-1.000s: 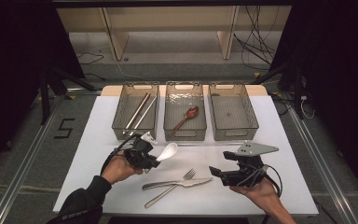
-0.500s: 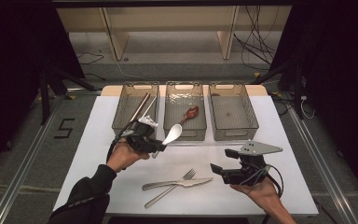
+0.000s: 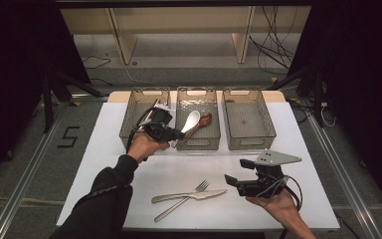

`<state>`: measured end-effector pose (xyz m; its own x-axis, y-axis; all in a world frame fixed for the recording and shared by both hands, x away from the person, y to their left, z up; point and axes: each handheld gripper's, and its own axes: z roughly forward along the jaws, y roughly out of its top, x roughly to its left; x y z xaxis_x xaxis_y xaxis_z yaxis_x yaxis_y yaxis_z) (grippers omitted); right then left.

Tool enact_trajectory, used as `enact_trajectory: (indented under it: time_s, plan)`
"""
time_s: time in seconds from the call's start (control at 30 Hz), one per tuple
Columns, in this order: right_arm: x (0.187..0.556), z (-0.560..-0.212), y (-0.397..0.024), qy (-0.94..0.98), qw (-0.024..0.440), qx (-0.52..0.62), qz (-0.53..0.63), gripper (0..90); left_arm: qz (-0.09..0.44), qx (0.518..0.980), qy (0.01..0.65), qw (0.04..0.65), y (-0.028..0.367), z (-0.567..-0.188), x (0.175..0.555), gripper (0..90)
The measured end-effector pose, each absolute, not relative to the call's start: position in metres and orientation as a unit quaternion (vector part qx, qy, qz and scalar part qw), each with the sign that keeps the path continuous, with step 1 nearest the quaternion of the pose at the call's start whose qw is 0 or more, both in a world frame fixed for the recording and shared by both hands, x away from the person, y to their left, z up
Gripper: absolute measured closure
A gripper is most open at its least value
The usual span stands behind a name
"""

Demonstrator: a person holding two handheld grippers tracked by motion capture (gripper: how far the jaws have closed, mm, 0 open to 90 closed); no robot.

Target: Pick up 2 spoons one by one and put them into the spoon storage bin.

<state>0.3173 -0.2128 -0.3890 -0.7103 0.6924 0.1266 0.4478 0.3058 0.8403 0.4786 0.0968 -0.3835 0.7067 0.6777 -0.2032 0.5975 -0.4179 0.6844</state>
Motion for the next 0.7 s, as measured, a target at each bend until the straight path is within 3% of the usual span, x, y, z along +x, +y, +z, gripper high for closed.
enact_trajectory:
  time_s: [0.7]
  plan:
    - [0.317, -0.389, -0.213, 0.798, 0.127, 0.357, 0.468, 25.6, 0.073, 0.835, 0.407, 0.363, 0.073, -0.381, 0.521, 75.4]
